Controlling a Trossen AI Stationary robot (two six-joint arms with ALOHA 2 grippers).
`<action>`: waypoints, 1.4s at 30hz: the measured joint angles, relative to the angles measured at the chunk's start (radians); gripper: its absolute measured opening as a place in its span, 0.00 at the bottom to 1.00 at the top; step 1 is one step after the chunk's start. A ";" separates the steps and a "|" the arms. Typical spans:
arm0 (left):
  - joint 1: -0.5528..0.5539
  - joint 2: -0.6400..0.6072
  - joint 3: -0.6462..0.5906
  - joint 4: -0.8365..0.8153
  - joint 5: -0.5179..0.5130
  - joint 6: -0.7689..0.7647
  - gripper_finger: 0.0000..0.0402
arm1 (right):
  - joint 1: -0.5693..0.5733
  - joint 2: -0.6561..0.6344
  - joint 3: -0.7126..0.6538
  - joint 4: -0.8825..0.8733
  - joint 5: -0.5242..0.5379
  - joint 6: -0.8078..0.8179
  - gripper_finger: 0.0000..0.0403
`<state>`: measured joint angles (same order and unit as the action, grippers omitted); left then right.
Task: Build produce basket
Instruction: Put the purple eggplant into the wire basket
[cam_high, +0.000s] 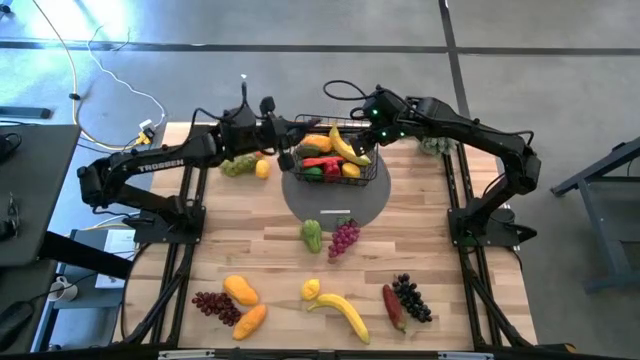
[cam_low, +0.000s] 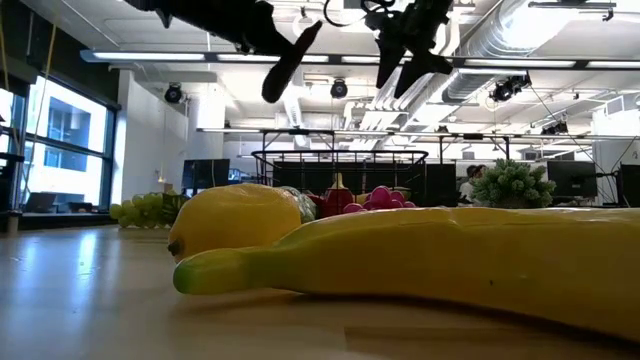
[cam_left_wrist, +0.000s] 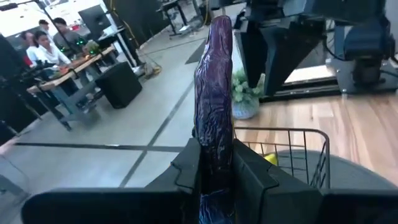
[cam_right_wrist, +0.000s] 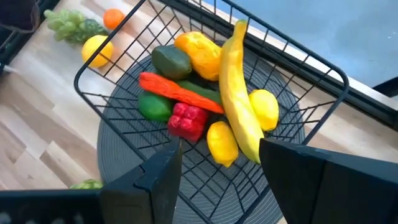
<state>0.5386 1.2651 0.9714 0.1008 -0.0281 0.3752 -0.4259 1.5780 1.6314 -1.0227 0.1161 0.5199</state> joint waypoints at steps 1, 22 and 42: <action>0.011 0.005 0.000 0.005 0.017 -0.003 0.11 | 0.000 0.000 0.000 0.000 0.006 0.008 0.49; 0.076 0.258 0.000 0.004 0.123 -0.192 0.11 | 0.000 0.000 0.000 -0.001 0.040 0.135 0.49; 0.074 0.375 0.000 -0.003 0.088 -0.190 0.21 | 0.001 0.000 0.000 -0.014 0.039 0.157 0.49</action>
<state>0.6128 1.6399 0.9714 0.0973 0.0596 0.1856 -0.4248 1.5784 1.6314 -1.0369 0.1555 0.6769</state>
